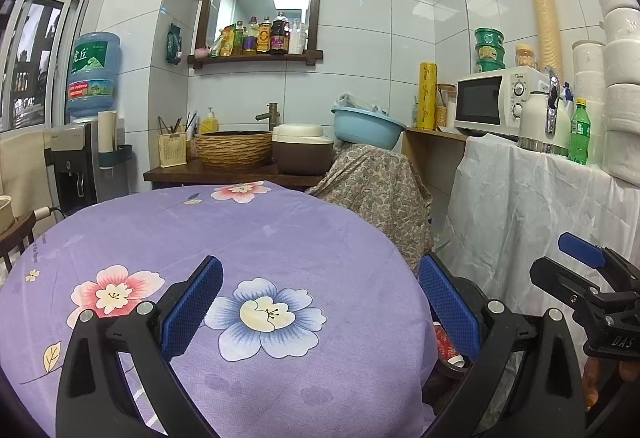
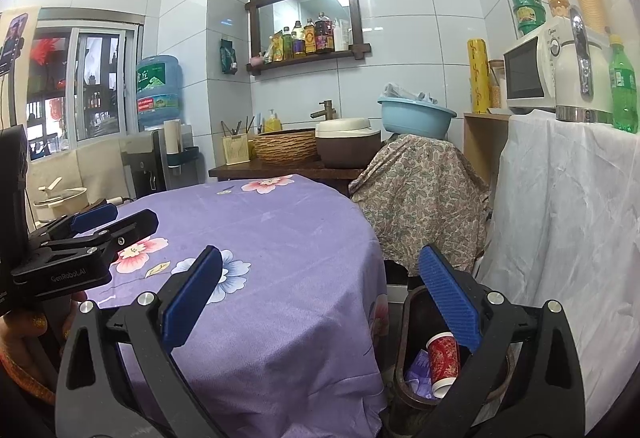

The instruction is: Collect trash

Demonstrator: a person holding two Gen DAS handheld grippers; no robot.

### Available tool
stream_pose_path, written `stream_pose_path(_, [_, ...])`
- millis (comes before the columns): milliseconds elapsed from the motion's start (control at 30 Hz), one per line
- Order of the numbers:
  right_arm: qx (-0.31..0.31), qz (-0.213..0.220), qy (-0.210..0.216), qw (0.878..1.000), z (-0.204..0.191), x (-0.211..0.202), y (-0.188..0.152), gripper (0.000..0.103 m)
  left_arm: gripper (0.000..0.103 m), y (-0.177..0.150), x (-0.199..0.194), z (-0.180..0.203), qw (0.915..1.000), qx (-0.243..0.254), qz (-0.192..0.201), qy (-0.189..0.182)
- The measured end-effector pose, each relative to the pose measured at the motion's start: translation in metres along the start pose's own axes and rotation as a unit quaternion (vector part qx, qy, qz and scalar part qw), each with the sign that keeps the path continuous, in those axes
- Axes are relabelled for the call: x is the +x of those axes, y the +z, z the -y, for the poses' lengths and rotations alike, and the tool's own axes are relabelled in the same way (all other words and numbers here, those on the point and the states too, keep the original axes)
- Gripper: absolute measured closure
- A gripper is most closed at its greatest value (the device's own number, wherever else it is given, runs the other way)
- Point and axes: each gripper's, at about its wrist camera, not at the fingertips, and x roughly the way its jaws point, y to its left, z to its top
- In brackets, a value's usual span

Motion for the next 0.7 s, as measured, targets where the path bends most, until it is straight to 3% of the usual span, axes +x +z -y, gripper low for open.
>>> stream_pose_path(700, [0.003,0.000,0.000,1.000,0.001,0.000,-0.002,0.006,0.006,-0.004,0.001,0.010,0.9999,0.012,-0.003,0.005])
